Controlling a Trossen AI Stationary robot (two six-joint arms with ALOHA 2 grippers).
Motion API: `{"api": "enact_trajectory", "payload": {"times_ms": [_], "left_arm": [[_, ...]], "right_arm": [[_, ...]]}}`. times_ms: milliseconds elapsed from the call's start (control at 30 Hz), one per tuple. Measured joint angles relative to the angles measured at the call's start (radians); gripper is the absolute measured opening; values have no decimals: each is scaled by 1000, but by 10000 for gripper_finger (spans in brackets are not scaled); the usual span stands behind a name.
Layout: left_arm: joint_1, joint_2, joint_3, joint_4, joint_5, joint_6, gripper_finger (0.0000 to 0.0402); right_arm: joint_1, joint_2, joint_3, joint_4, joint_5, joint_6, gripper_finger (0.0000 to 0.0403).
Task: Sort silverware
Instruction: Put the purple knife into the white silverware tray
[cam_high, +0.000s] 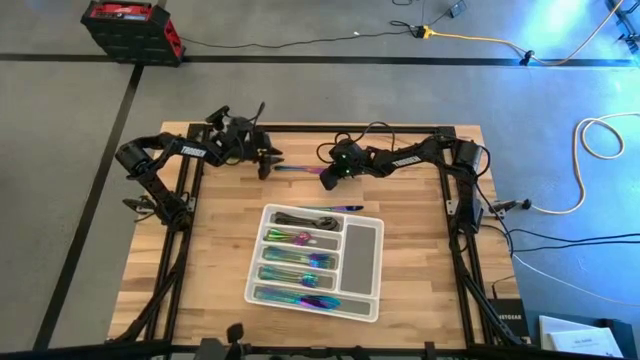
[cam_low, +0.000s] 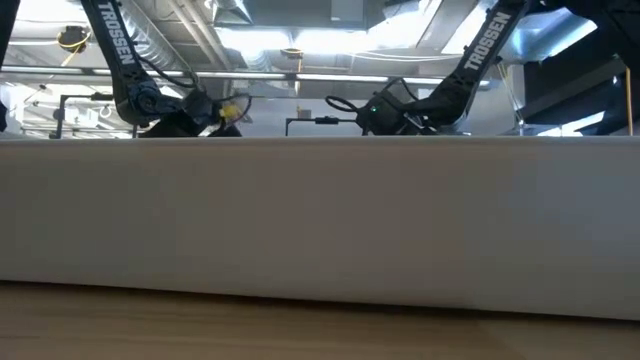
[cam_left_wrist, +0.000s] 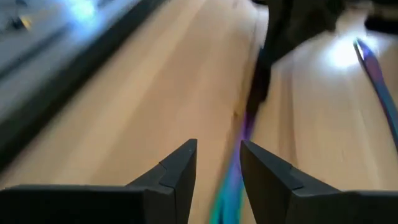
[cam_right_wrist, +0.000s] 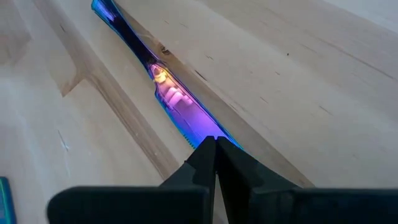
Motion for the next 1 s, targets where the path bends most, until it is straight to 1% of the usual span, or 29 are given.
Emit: {"api": "enact_trajectory", "payload": {"times_ms": [67, 167, 300, 433, 567, 700, 1000], "left_arm": [[0, 1, 0, -59, 3, 18, 115], [0, 1, 0, -90, 20, 15, 139], [-5, 1, 0, -84, 24, -14, 196], [-13, 8, 0, -31, 37, -18, 256], [-10, 57, 0, 28, 42, -63, 298], [-11, 86, 0, 144, 24, -131, 309], [-43, 98, -1, 167, -82, -194, 310]], "right_arm": [[0, 0, 0, 0, 0, -3, 0], [0, 0, 0, 0, -3, -3, 0], [0, 0, 0, 0, -9, -4, 0], [-1, 1, 0, 0, -28, -7, 0], [0, 1, 0, 1, -52, -7, 0], [0, 1, -1, 4, -55, -20, 0], [0, 2, -1, 5, -74, -34, 0]]}}
